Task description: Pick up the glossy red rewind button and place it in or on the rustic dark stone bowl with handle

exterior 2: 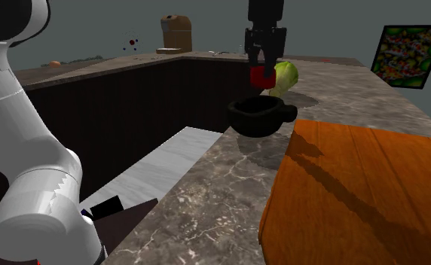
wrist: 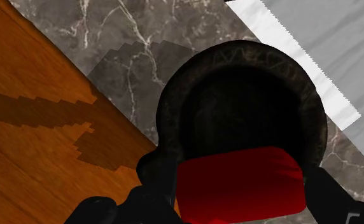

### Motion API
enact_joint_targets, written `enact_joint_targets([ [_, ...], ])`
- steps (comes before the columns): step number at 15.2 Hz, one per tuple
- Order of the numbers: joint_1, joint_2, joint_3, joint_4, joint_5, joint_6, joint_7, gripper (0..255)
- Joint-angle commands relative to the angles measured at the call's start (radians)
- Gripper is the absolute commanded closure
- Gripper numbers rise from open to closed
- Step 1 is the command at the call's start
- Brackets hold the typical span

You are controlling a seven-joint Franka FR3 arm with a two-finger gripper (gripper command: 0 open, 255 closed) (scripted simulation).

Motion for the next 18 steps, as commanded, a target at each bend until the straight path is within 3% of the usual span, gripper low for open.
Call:
enact_joint_targets([
  [1,0.001,-0.007,0.002,-0.037,0.001,0.031,0.003,255],
  [10,0.001,-0.044,0.002,-0.198,0.002,0.155,0.002,255],
  [17,0.001,-0.044,0.002,-0.198,0.002,0.155,0.002,255],
  [18,0.001,-0.044,0.002,-0.198,0.002,0.155,0.002,0],
])
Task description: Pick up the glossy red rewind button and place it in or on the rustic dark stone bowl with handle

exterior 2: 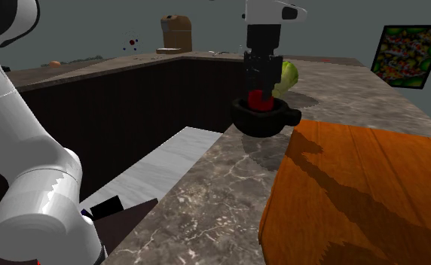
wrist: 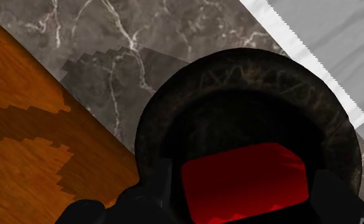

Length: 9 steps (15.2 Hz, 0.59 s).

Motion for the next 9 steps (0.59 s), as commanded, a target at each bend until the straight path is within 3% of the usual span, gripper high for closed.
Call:
enact_joint_targets([
  [1,0.0,0.0,0.0,0.0,0.0,0.0,0.0,0],
  [5,0.0,0.0,0.0,0.0,0.0,0.0,0.0,0],
  [9,0.0,0.041,0.0,0.175,-0.001,-0.135,0.001,0],
])
